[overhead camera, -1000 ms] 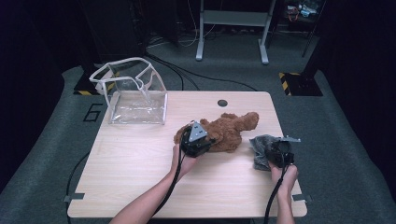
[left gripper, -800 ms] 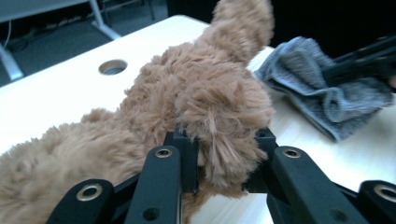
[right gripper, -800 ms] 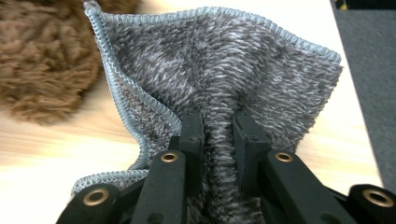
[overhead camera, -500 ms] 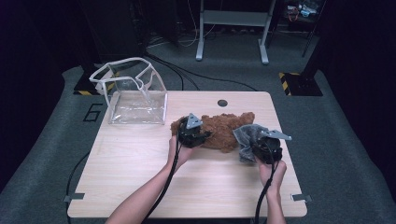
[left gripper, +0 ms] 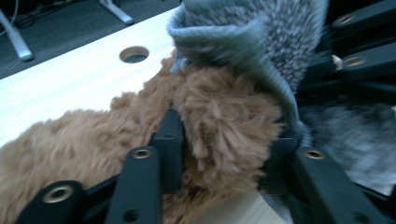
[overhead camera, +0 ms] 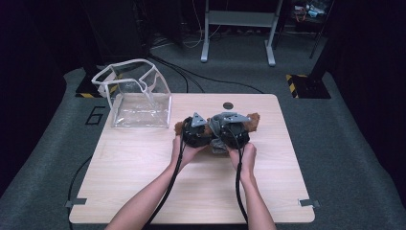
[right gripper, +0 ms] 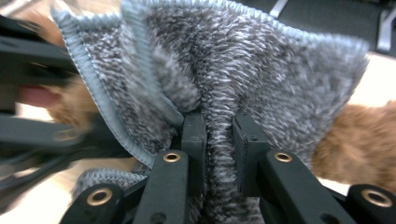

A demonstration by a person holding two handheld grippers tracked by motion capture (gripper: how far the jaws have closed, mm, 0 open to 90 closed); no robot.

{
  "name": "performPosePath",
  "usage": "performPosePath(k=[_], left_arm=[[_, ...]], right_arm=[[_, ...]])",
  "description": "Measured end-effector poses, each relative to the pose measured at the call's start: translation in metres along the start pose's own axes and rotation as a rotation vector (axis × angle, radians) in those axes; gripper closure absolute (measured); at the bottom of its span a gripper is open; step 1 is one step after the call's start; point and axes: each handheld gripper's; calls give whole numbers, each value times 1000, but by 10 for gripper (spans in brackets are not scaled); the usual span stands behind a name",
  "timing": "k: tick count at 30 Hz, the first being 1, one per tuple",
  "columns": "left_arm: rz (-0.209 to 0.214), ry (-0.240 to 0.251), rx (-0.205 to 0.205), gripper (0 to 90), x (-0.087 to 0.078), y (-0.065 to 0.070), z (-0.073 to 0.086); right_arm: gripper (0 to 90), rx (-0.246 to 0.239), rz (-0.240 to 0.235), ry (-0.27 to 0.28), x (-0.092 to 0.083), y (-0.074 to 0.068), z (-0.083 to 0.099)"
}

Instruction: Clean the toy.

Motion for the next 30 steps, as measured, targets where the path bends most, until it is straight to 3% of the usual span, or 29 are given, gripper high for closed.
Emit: performPosePath(k=[2,6,9,11,17,19,21,25,28,30], left_arm=[[3,-2,-5,572,-1,-2,1],[-12,-11,17,685,-2,-1,0],[-10,-19,17,701,-3,-4,1],[-7,-21,2,701,-4,-8,2],[6,-35,-31,687,-4,-18,4],[0,-34,-32,669,-5,-18,3],[2,-34,-41,624,-5,-19,4],[0,-24,-51,516,-8,-21,4],[-9,-3,-30,487,-16,-19,4],[-29,13,-10,496,-22,-17,3]], right_arm=[[776,28,-4,-9,6,3,3],[782,26,4,-17,9,5,6],[785,21,21,-30,9,11,6],[787,38,55,-40,6,19,8],[788,125,148,-64,2,62,20],[787,145,142,-57,-2,66,22],[785,128,134,-38,-10,61,18],[782,61,52,20,-18,33,4],[781,-13,39,-8,-6,11,-3],[781,-7,61,-47,6,6,-2]])
Point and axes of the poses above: each handheld gripper's, and its own axes: x roughly forward along the jaws, z roughly out of its underside, y roughly to its right, and after that the axes turned 8 degrees about y, right-handed
